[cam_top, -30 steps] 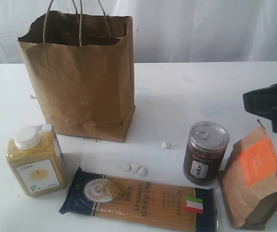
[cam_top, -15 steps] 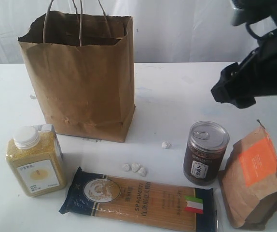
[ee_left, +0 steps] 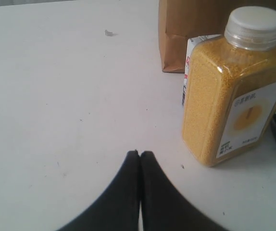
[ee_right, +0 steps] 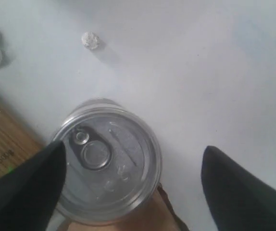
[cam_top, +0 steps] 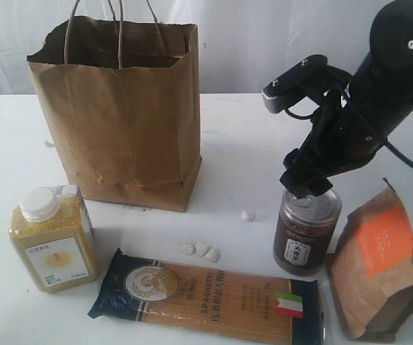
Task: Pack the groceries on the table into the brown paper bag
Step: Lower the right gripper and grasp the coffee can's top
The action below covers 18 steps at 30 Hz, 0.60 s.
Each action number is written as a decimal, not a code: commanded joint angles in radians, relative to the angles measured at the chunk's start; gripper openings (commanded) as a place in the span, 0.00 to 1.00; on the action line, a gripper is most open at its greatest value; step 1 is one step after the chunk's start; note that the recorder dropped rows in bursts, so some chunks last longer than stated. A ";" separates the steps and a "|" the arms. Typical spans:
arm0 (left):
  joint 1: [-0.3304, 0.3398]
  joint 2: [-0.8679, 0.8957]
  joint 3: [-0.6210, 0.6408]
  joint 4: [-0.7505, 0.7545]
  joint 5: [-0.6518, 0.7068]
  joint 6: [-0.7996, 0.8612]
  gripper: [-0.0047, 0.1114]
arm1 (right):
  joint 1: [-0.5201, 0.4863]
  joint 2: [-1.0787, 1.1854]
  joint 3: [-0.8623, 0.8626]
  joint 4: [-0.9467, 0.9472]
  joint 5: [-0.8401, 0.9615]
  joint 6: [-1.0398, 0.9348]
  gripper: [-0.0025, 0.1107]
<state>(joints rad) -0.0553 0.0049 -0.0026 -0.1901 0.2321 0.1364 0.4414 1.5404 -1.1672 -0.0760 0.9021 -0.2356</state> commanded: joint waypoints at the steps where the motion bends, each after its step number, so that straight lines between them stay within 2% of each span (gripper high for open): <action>1: 0.004 -0.005 0.003 -0.005 -0.008 -0.002 0.04 | -0.004 0.015 -0.010 0.009 -0.021 -0.034 0.80; 4: 0.004 -0.005 0.003 -0.005 -0.008 -0.002 0.04 | -0.004 0.017 -0.010 0.027 -0.010 -0.034 0.87; 8: 0.004 -0.005 0.003 -0.005 -0.008 -0.002 0.04 | 0.017 0.019 -0.010 0.085 0.017 -0.064 0.87; 18: 0.004 -0.005 0.003 -0.005 -0.008 -0.002 0.04 | 0.029 0.089 -0.010 0.076 0.040 -0.075 0.87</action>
<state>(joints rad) -0.0553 0.0049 -0.0026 -0.1901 0.2301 0.1364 0.4702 1.6079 -1.1731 0.0000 0.9371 -0.2982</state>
